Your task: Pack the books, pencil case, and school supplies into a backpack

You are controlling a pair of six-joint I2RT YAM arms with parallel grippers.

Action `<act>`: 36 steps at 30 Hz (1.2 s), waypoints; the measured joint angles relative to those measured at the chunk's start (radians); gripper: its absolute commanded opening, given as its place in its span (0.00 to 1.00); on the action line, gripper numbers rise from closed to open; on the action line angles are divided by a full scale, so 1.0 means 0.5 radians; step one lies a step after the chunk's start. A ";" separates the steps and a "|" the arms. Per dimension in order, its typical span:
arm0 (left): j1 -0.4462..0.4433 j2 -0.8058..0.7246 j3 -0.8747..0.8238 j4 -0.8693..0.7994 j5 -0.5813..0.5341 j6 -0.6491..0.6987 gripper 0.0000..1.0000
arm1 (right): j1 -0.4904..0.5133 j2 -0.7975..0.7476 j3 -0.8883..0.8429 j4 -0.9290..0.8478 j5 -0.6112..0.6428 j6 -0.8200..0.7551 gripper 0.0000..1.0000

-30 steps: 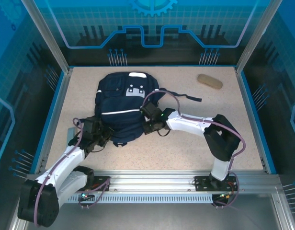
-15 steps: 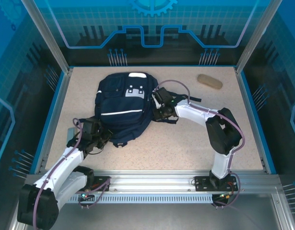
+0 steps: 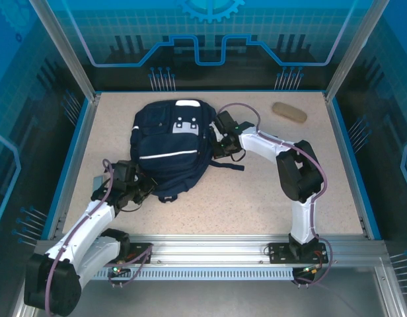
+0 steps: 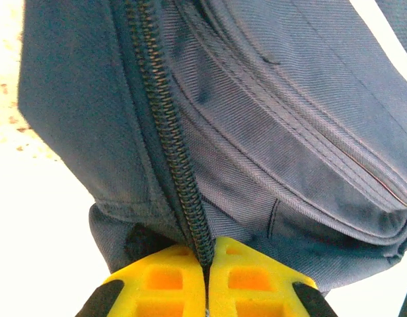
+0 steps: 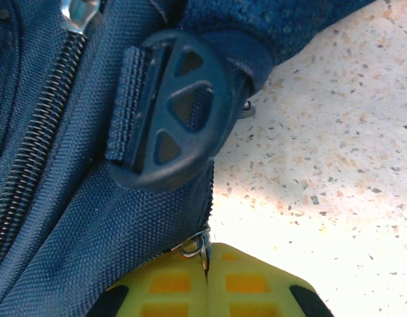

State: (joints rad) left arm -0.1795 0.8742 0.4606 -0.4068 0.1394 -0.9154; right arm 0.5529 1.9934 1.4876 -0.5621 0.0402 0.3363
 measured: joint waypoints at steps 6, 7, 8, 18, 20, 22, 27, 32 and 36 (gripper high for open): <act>0.002 0.024 0.155 -0.120 0.107 0.171 0.55 | -0.085 -0.034 -0.033 0.012 -0.100 -0.009 0.35; 0.002 0.026 0.182 -0.138 0.124 0.206 0.59 | -0.113 -0.072 -0.070 0.018 -0.124 -0.007 0.41; 0.002 0.026 0.209 -0.158 0.137 0.243 0.62 | -0.143 -0.129 -0.122 0.022 -0.151 -0.011 0.48; -0.297 0.113 0.546 -0.258 0.057 0.681 0.88 | -0.255 -0.856 -0.591 0.111 -0.224 -0.004 0.92; -0.425 0.204 0.650 -0.264 -0.031 0.789 0.90 | -0.284 -0.938 -0.665 0.138 -0.219 0.001 0.93; -0.568 0.330 0.768 -0.266 -0.127 0.901 0.90 | -0.324 -0.995 -0.731 0.155 -0.217 0.005 0.95; -0.884 0.767 1.091 -0.290 -0.458 1.196 0.91 | -0.436 -1.067 -0.831 0.185 -0.218 0.008 0.96; -1.063 1.275 1.437 -0.426 -0.838 1.347 0.84 | -0.502 -1.127 -0.890 0.222 -0.227 0.017 0.96; -1.101 1.594 1.637 -0.505 -1.015 1.416 0.77 | -0.547 -1.161 -0.924 0.257 -0.253 0.037 0.96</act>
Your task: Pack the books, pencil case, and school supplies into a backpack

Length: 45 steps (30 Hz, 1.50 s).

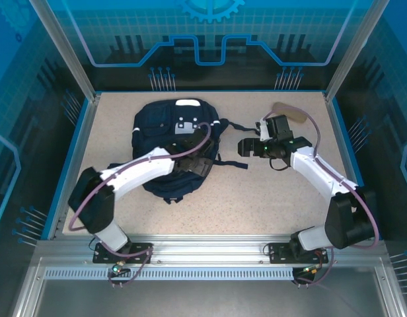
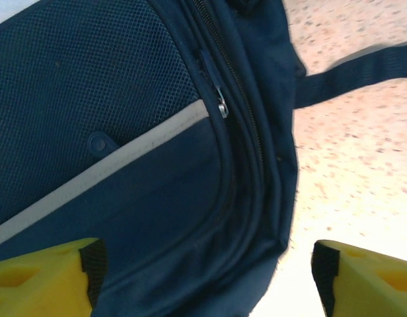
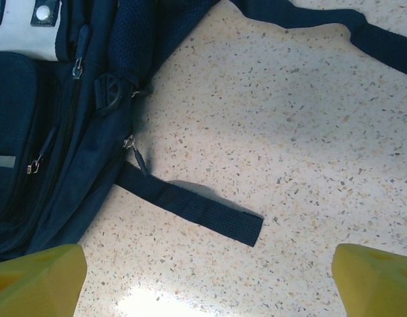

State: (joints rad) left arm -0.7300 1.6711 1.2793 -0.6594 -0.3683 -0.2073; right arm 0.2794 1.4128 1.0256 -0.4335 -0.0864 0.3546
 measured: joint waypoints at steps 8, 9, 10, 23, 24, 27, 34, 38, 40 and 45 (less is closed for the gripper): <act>-0.002 0.298 0.209 -0.108 -0.141 0.067 0.72 | -0.037 -0.004 -0.043 0.018 -0.025 0.025 0.95; -0.002 0.326 0.229 -0.114 -0.151 0.069 0.71 | -0.038 -0.004 -0.046 0.017 -0.025 0.029 0.95; -0.002 0.349 0.245 -0.124 -0.162 0.068 0.69 | -0.038 -0.004 -0.047 0.017 -0.026 0.031 0.95; -0.030 0.436 0.293 -0.208 -0.235 0.061 0.15 | -0.042 -0.004 -0.053 0.021 -0.050 0.050 0.95; -0.031 0.418 0.287 -0.204 -0.235 0.063 0.12 | -0.042 -0.005 -0.060 0.034 -0.056 0.053 0.95; -0.028 0.276 0.211 -0.166 -0.235 0.079 0.03 | -0.043 -0.022 -0.099 0.079 -0.110 0.062 0.94; 0.000 -0.278 -0.119 -0.042 -0.159 0.139 0.00 | -0.043 -0.069 -0.129 0.248 -0.427 0.121 0.92; -0.001 -0.475 -0.253 0.018 -0.048 0.173 0.00 | 0.040 -0.003 -0.070 0.354 -0.597 0.224 0.87; -0.001 -0.528 -0.298 0.053 -0.009 0.191 0.00 | 0.117 0.084 0.012 0.401 -0.652 0.286 0.84; 0.002 -0.589 -0.358 0.124 0.021 0.229 0.00 | 0.304 0.370 0.279 0.473 -0.686 0.443 0.67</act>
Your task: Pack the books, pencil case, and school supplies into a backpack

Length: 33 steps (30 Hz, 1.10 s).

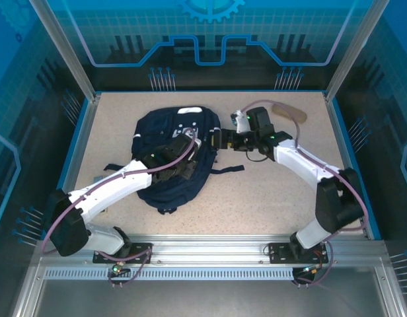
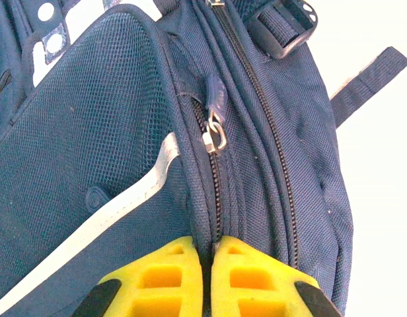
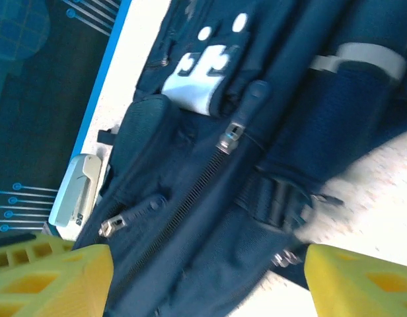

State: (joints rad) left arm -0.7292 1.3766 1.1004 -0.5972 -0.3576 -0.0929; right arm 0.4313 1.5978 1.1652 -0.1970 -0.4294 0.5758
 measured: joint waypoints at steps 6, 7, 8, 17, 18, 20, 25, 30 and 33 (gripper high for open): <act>0.005 -0.018 -0.011 0.040 0.050 0.066 0.00 | 0.042 0.386 0.339 -0.030 0.006 0.115 0.50; 0.005 -0.020 -0.011 0.050 0.061 0.082 0.00 | 0.042 0.452 0.402 -0.045 0.005 0.123 0.48; 0.005 -0.020 -0.011 0.057 0.069 0.088 0.00 | 0.043 0.506 0.452 -0.054 0.007 0.130 0.47; 0.011 -0.021 -0.021 0.092 0.107 0.095 0.00 | 0.042 0.809 0.727 -0.177 0.006 0.128 0.34; 0.013 -0.021 -0.021 0.092 0.109 0.095 0.00 | 0.042 0.811 0.731 -0.188 0.012 0.126 0.32; 0.013 -0.021 -0.023 0.092 0.114 0.095 0.00 | 0.040 0.812 0.733 -0.204 0.023 0.111 0.28; 0.013 -0.022 -0.031 0.106 0.119 0.095 0.00 | 0.040 0.811 0.735 -0.233 0.056 0.096 0.16; 0.013 -0.034 -0.058 0.125 0.121 0.086 0.00 | 0.040 0.810 0.735 -0.258 0.064 0.096 0.09; 0.013 -0.046 -0.077 0.137 0.121 0.079 0.00 | 0.041 0.793 0.729 -0.264 0.072 0.100 0.05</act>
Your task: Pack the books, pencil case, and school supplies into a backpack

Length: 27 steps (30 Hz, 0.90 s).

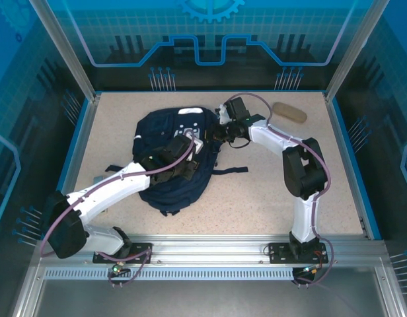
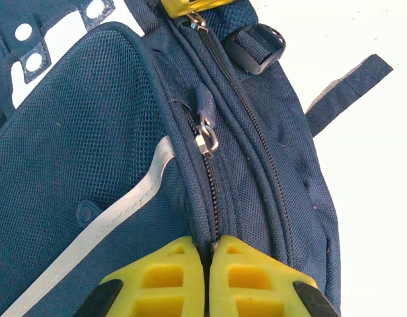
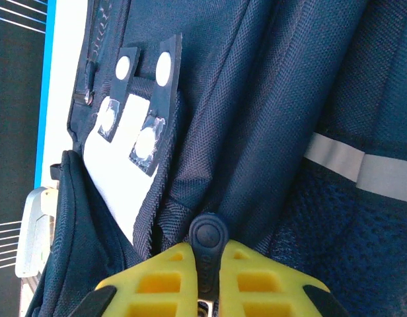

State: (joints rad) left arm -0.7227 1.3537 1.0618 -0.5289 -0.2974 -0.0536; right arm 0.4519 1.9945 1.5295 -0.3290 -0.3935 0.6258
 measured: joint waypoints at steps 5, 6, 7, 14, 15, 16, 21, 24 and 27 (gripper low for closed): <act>-0.005 -0.011 -0.014 0.003 0.002 -0.043 0.00 | -0.001 -0.135 -0.108 0.018 0.053 0.023 0.01; -0.008 -0.014 -0.021 0.006 0.003 -0.051 0.00 | -0.002 -0.169 -0.135 0.020 0.056 0.031 0.00; -0.008 -0.016 -0.024 0.008 0.008 -0.053 0.00 | -0.002 -0.204 -0.170 0.024 0.052 0.045 0.00; -0.010 -0.006 -0.027 0.032 0.015 -0.113 0.00 | 0.012 -0.443 -0.467 0.112 0.030 0.204 0.00; -0.010 0.004 -0.027 0.043 0.015 -0.121 0.00 | 0.021 -0.464 -0.501 0.123 0.016 0.227 0.00; -0.010 0.018 -0.027 0.061 0.017 -0.129 0.00 | 0.037 -0.484 -0.543 0.127 0.002 0.247 0.00; -0.010 0.052 -0.027 0.103 0.016 -0.143 0.00 | 0.087 -0.507 -0.600 0.113 -0.016 0.261 0.15; -0.010 0.051 -0.027 0.108 0.027 -0.138 0.00 | 0.063 -0.505 -0.568 0.071 -0.011 0.188 0.35; -0.009 0.026 -0.051 0.119 0.045 -0.117 0.00 | 0.050 -0.464 -0.430 -0.037 0.028 0.045 0.45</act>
State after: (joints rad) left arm -0.7273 1.3666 1.0363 -0.4694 -0.2749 -0.1123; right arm 0.4770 1.7626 1.3148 -0.3477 -0.3794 0.6483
